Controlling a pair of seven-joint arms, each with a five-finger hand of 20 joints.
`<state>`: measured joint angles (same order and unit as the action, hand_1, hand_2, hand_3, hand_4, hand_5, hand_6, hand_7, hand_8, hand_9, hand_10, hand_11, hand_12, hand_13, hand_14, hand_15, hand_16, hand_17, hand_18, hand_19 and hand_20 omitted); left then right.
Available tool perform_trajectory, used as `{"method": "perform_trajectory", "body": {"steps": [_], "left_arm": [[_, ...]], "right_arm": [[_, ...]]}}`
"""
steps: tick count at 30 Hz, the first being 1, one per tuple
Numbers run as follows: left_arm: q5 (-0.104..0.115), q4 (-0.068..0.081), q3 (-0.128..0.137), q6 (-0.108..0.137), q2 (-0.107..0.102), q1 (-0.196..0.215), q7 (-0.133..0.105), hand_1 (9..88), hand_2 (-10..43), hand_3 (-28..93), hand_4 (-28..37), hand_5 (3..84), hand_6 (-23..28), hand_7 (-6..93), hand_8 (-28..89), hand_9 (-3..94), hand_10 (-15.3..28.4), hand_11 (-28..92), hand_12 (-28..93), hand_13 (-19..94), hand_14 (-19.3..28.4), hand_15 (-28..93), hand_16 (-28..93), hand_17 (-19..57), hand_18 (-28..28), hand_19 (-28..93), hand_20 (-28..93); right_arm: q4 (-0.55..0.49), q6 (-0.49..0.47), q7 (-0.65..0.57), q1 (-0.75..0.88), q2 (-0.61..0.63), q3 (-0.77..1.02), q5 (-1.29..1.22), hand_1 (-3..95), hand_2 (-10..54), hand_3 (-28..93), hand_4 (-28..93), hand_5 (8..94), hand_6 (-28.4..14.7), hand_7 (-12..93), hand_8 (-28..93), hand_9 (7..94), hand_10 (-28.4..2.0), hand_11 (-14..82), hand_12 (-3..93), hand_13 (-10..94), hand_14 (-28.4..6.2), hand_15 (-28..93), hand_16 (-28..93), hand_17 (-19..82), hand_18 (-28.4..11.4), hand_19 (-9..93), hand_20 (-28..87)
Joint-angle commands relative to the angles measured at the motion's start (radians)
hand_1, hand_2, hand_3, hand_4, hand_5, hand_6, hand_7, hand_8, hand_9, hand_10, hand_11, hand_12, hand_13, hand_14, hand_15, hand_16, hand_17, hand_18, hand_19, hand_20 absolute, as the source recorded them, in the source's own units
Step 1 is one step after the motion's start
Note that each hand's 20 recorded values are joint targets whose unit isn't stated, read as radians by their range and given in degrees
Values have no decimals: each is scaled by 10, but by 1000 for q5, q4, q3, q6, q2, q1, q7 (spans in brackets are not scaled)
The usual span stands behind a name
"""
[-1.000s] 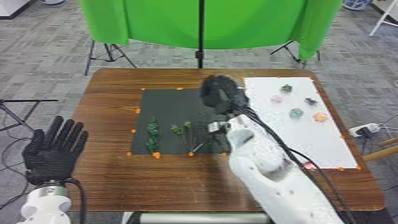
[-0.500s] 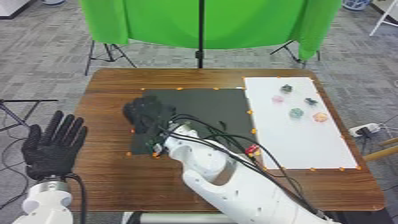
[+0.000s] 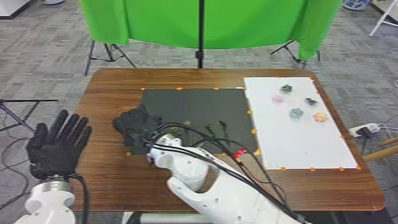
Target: Arrange flowers
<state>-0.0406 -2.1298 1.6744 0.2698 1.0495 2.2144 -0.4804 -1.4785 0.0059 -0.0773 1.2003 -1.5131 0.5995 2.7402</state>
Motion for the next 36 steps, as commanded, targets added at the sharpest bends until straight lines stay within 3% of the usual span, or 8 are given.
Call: {"method": "perform_trajectory", "body": {"steps": [1, 7, 11, 14, 22, 28, 32, 36], "left_arm": [[2, 22, -21, -25, 13, -5, -27, 226, 201, 757, -283, 424, 95, 96, -98, 381, 158, 205, 92, 284, 161, 335, -77, -69, 132, 354, 118], [1, 25, -17, -33, 18, -2, -23, 231, 199, 760, -283, 424, 95, 97, -99, 381, 157, 206, 92, 284, 160, 335, -77, -69, 132, 355, 118], [4, 27, -16, -39, 20, -5, -19, 233, 198, 761, -283, 424, 94, 98, -99, 380, 158, 204, 92, 284, 160, 335, -77, -69, 132, 356, 118], [-32, 31, -16, -24, 20, -5, -14, 234, 197, 761, -283, 423, 95, 98, -99, 381, 157, 204, 92, 284, 160, 335, -77, -69, 131, 356, 119], [-20, 28, 0, -23, 26, 1, 2, 240, 194, 758, -283, 424, 95, 99, -99, 381, 156, 206, 93, 283, 161, 336, -77, -69, 132, 356, 118], [-20, 25, 37, -19, 65, 23, 50, 235, 197, 754, -283, 424, 96, 97, -100, 381, 155, 207, 92, 283, 161, 336, -77, -69, 131, 355, 118], [-26, 14, 53, -16, 80, 51, 57, 232, 197, 759, -283, 423, 95, 97, -99, 380, 156, 207, 91, 284, 161, 336, -77, -69, 131, 355, 118], [-21, 9, 56, -30, 93, 64, 53, 234, 196, 758, -283, 423, 95, 97, -99, 380, 157, 206, 91, 284, 160, 336, -77, -69, 131, 355, 118]], "right_arm": [[70, 45, 16, 23, -48, 46, 110, 602, -95, 761, -283, 630, -16, 438, -53, 727, -116, 165, 381, 602, -82, 564, 379, 323, -240, 900, 536], [49, -4, -35, 21, -34, 32, 121, 600, -95, 764, -283, 646, -18, 424, -48, 724, -120, 179, 389, 596, -90, 579, 374, 324, -246, 904, 535], [41, -26, -50, 25, -27, 30, 118, 587, -95, 769, -283, 653, -17, 338, -91, 665, -138, 267, 301, 572, -101, 608, 364, 319, -251, 909, 543], [37, -22, -74, 27, -20, 24, 125, 580, -95, 781, -283, 657, -16, 290, -176, 629, -156, 303, 219, 550, -114, 628, 358, 314, -256, 912, 549], [22, -43, -115, 32, -8, 29, 83, 565, -95, 813, -283, 656, -19, 250, -167, 587, -171, 269, 183, 514, -138, 674, 333, 307, -263, 916, 555], [-101, -84, -253, 43, 57, 53, -60, 539, -95, 833, -283, 634, -30, 227, -162, 570, -178, 240, 175, 506, -149, 685, 317, 304, -268, 917, 555], [-229, -118, -383, 93, 105, 187, -172, 516, -95, 849, -283, 611, -41, 198, -148, 553, -188, 224, 174, 496, -163, 701, 290, 304, -271, 919, 552], [-267, -38, -461, 122, 209, 312, -200, 498, -95, 868, -283, 589, -54, 180, -138, 536, -198, 210, 173, 481, -179, 726, 251, 306, -273, 923, 544]]}}
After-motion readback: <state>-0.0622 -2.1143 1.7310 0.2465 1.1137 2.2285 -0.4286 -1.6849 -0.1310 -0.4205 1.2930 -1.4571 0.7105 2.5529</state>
